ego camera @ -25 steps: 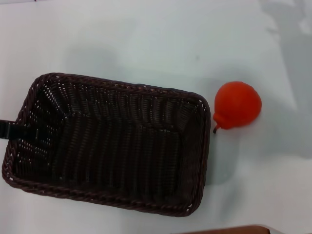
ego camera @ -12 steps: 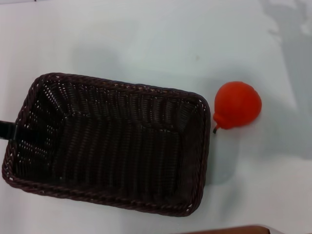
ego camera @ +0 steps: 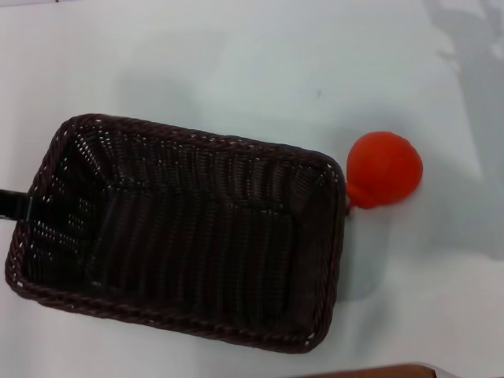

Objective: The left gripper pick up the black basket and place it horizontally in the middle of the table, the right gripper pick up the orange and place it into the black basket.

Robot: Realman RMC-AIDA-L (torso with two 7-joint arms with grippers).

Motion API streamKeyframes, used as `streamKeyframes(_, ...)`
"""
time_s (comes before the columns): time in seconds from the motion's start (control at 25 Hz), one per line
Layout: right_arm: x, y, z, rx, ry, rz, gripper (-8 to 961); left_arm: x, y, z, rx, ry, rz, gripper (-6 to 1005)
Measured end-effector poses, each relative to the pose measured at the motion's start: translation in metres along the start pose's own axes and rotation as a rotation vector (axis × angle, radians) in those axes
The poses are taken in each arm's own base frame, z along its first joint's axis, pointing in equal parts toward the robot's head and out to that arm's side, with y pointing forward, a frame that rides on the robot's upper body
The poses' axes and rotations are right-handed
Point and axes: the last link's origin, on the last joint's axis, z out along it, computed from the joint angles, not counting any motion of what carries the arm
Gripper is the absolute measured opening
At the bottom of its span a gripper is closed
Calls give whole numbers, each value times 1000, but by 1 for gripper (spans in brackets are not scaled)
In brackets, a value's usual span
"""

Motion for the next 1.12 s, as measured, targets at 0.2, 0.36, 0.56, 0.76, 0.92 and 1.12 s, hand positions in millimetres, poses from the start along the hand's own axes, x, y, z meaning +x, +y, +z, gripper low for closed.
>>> streamKeyframes(0.2,0,0,0,1,1,0,942,1,1,-10,-94,96,-39,151)
streamKeyframes(0.36,1,-1,1,2,5,0,942,1,-3,-22,-181,205,-111,162)
streamKeyframes(0.56,2,-2,3,7,9,0,942,-1,-9,-26,-194,257,-192,175)
streamKeyframes(0.76,3,-1,5,-4,12,5,942,2,-12,-21,-182,295,-269,188)
streamKeyframes(0.92,2,0,4,-11,7,12,942,1,-16,-8,-143,314,-340,199)
streamKeyframes(1.12,1,1,2,-14,5,14,942,0,-19,6,-124,315,-376,213)
